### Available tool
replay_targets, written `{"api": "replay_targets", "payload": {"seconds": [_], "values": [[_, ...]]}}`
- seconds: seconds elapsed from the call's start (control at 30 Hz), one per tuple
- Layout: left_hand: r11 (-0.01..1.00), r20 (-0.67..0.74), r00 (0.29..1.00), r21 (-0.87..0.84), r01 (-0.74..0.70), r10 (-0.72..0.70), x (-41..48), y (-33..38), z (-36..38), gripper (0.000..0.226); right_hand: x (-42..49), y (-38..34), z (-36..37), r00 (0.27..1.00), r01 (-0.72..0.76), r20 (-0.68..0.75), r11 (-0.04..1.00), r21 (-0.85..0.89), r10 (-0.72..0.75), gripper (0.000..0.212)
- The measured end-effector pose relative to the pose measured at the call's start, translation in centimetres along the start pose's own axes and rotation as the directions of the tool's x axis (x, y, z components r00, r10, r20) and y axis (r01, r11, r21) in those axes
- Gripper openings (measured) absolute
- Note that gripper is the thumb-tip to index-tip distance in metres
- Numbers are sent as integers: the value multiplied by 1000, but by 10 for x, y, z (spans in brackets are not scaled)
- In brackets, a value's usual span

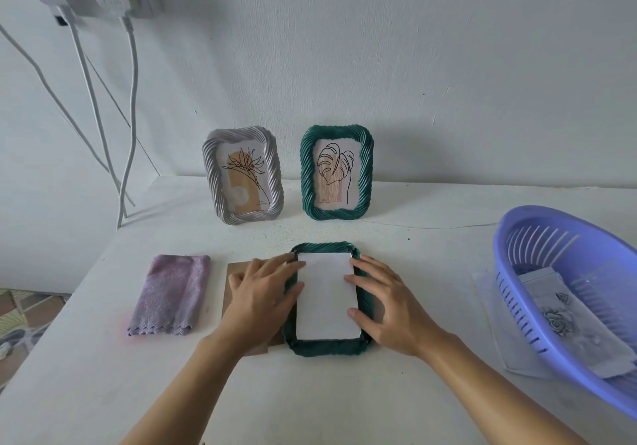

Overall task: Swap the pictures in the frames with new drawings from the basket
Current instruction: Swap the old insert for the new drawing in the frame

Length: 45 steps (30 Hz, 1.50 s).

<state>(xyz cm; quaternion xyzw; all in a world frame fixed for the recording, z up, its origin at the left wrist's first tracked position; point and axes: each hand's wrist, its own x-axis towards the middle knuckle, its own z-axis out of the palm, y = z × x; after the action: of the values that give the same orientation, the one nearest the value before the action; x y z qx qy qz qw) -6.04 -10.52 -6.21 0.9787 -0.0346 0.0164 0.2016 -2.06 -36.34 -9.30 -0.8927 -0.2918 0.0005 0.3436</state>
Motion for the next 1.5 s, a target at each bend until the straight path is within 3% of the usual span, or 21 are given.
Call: {"api": "replay_targets", "payload": {"seconds": [0.13,0.27,0.37,0.63,0.83,0.97,1.23,1.5], "values": [[971,-188,963,-173,163,-195,-13,-20,-16,30,-1,0,1,1000,-4,-9,1000,-1,4,54],[944,-55,943,-52,326,-329,-31,-19,-19,35,0,0,0,1000,8,-10,1000,-18,-8,54],[944,-44,948,89,319,-316,-40,-8,-12,42,0,1,0,1000,20,-12,999,-28,-20,54],[930,-98,952,207,304,-290,-43,-16,-8,32,0,3,1,999,38,-16,998,-42,-39,53],[912,-145,949,271,309,-279,-36,-6,-6,37,0,3,1,999,48,-24,998,-50,-49,54],[931,-133,946,184,316,-295,-33,-6,-8,35,0,2,1,999,44,-21,998,-51,-45,53],[968,-181,958,-163,193,-222,-43,-15,-35,38,0,4,2,999,32,-20,998,-55,-34,54],[986,-134,989,-158,48,-70,-31,29,-42,41,0,4,3,1000,10,-10,999,-44,-11,58]]}}
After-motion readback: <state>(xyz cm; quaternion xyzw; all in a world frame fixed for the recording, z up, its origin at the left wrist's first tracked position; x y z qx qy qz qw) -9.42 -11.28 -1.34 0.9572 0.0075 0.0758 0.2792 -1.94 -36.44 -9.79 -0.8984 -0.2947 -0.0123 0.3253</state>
